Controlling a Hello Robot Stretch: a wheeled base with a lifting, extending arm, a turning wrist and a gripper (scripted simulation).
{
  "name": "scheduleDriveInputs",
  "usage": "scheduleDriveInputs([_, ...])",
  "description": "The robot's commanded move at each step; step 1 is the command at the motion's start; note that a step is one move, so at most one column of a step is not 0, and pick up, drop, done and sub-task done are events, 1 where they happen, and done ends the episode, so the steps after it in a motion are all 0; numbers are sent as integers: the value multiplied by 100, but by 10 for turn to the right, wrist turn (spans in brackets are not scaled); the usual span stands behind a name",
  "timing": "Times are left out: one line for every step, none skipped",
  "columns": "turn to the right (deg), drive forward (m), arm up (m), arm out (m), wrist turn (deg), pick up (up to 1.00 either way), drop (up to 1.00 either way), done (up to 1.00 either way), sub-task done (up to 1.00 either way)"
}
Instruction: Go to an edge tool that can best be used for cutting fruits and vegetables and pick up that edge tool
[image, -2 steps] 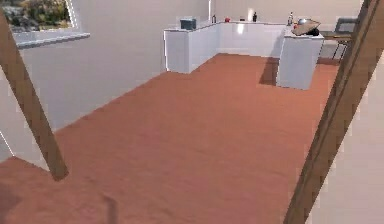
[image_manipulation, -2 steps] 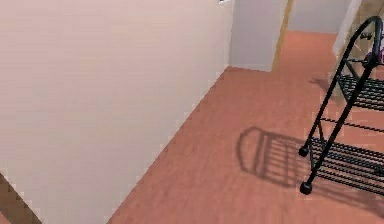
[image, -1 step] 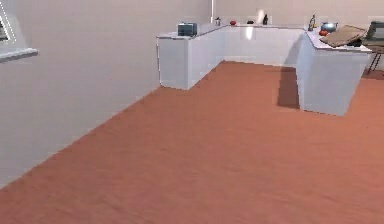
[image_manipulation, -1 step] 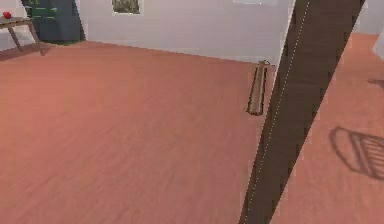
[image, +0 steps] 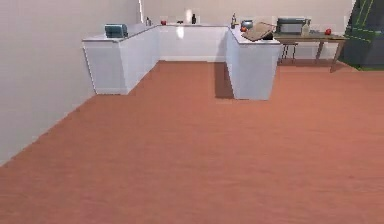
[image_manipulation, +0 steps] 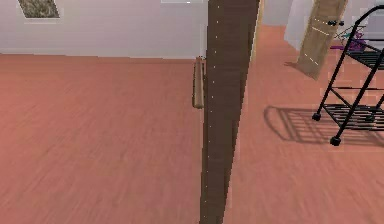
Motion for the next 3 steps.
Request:
scheduleDriveInputs([0,15,0,0,0,0,0,0,0])
scheduleDriveInputs([0,100,0,0,0,0,0,0,0])
scheduleDriveInputs([0,100,0,0,0,0,0,0,0])
